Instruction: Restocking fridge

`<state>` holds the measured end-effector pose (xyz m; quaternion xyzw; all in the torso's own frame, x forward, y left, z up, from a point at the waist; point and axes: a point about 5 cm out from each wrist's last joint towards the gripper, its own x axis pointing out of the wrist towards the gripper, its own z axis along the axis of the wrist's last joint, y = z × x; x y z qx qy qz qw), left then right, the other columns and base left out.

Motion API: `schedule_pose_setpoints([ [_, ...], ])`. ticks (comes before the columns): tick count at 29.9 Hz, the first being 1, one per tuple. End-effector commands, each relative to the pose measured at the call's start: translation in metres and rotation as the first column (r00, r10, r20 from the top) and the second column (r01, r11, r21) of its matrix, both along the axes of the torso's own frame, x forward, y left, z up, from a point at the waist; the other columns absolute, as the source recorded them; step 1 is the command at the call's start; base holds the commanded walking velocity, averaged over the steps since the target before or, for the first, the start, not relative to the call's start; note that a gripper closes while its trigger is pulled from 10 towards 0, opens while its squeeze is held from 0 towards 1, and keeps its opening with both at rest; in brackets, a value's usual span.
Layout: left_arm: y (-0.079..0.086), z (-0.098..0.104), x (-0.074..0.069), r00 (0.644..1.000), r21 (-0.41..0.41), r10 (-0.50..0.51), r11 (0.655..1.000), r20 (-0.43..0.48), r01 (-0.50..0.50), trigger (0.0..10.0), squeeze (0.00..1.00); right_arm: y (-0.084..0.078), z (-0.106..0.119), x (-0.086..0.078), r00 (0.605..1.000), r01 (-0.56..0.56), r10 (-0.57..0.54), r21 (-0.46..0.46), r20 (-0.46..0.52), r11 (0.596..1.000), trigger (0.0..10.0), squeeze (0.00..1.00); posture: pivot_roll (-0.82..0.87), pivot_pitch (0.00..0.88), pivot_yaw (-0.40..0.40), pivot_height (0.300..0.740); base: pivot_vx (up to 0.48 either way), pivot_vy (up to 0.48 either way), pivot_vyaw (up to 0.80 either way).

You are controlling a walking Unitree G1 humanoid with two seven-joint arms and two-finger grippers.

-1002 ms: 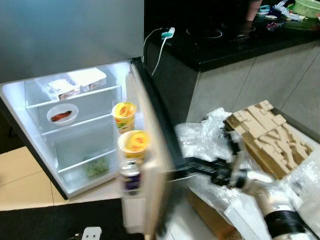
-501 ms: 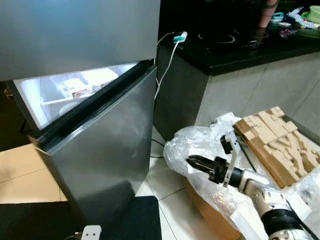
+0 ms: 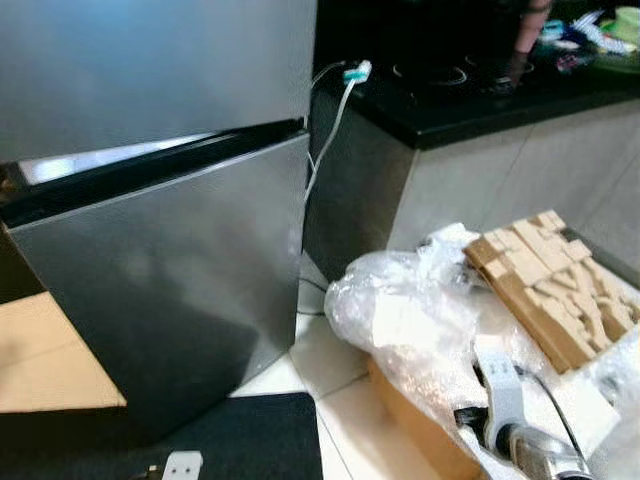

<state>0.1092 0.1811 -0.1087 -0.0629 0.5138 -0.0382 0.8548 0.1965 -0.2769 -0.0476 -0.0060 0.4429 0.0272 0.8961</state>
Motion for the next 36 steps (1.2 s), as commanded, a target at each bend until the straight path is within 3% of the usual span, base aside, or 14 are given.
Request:
schedule_pose_setpoints([
  [1,-0.010,-0.007,-0.022,0.995,-0.030,-0.009,1.000,-0.095,0.006,10.0,0.00,0.000,-0.017,-0.028,0.995,0.025,-0.028,-0.033,-0.091,0.999,10.0,0.00,-0.06,0.000,-0.060,0.740,0.000,0.000,0.72],
  [2,-0.010,-0.007,-0.022,0.995,-0.030,-0.009,1.000,-0.095,0.006,10.0,0.00,0.000,-0.017,-0.028,0.995,0.025,-0.028,-0.033,-0.091,0.999,10.0,0.00,-0.06,0.000,-0.060,0.740,0.000,0.000,0.72],
  [3,-0.010,-0.007,-0.022,0.996,-0.028,-0.009,1.000,-0.094,0.007,10.0,0.00,0.002,-0.029,-0.054,0.984,0.043,-0.051,-0.050,-0.170,0.998,10.0,0.00,-0.05,0.000,-0.057,0.740,0.000,0.000,0.71],
  [4,-0.010,-0.007,-0.022,0.996,-0.027,-0.009,1.000,-0.094,0.007,10.0,0.00,0.002,-0.033,-0.062,0.979,0.048,-0.057,-0.050,-0.193,0.998,10.0,0.00,-0.05,0.000,-0.057,0.740,0.000,0.000,0.71],
  [10,-0.008,-0.007,-0.022,0.996,-0.025,-0.009,1.000,-0.093,0.006,10.0,0.00,0.002,-0.040,-0.082,0.965,0.055,-0.072,-0.074,-0.253,0.996,10.0,0.00,-0.05,0.000,-0.057,0.740,0.000,0.000,0.72],
  [22,-0.013,-0.007,-0.020,0.996,-0.035,-0.007,0.999,-0.092,0.003,10.0,0.00,-0.003,-0.035,-0.070,0.973,0.059,-0.078,-0.092,-0.218,0.994,10.0,0.00,-0.06,0.000,-0.063,0.740,0.000,0.000,0.72],
  [36,-0.010,-0.008,-0.022,0.995,-0.029,-0.003,1.000,-0.099,0.000,10.0,0.00,0.000,-0.038,-0.077,0.969,0.039,-0.060,-0.094,-0.240,0.995,10.0,0.00,-0.06,0.000,-0.064,0.740,0.000,0.000,0.72],
])
